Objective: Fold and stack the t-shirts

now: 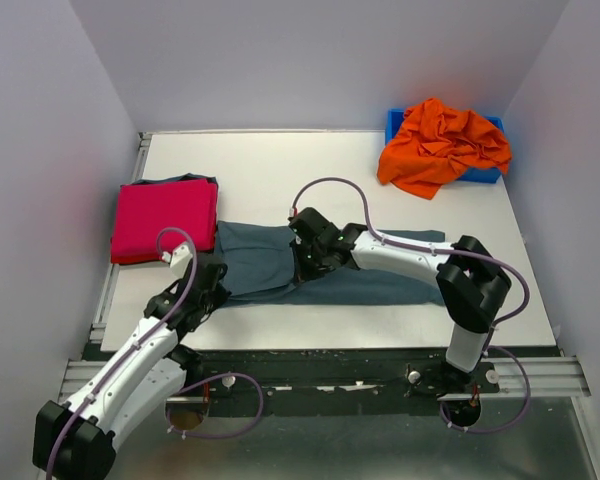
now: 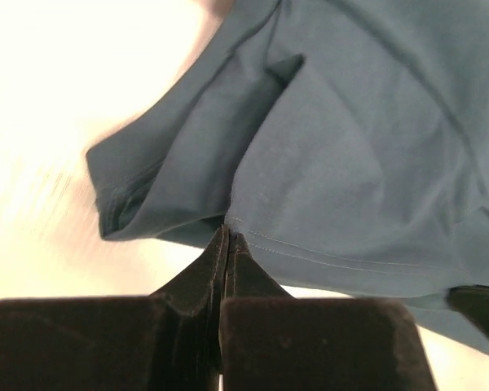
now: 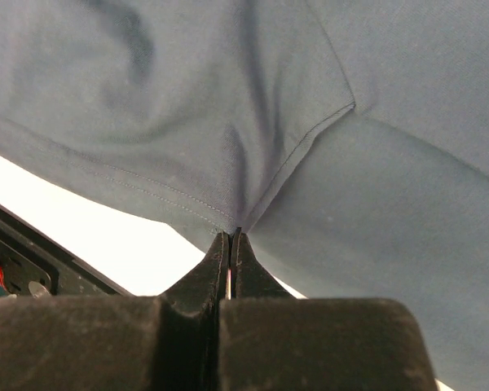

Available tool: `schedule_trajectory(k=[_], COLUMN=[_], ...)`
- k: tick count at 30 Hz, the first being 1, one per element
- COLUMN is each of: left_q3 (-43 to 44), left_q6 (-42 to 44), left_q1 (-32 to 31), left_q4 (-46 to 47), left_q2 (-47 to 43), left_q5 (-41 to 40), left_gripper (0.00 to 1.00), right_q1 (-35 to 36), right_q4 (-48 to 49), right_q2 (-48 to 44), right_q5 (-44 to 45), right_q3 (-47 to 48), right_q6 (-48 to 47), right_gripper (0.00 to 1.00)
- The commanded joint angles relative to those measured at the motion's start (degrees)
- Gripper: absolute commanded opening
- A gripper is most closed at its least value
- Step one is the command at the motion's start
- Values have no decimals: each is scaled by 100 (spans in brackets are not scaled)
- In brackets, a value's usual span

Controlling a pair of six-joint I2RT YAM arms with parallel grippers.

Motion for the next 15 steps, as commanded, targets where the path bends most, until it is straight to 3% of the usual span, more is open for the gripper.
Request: schedule_trajectory(k=[1, 10, 15], left_q3=[-441, -925, -803], left_q6=[-421, -807, -895], left_q1=[-52, -131, -140], left_q4=[-123, 246, -87], left_q2=[-76, -329, -778], left_q5=[408, 602, 576], left_gripper=[0, 0, 1], right_q1=[-96, -184, -193], right_q4=[-196, -223, -241], right_q2=[-104, -16, -95], right_q5=[-265, -484, -379], right_q3=[-57, -128, -198], right_q6=[-258, -311, -311], right_gripper=[1, 11, 10])
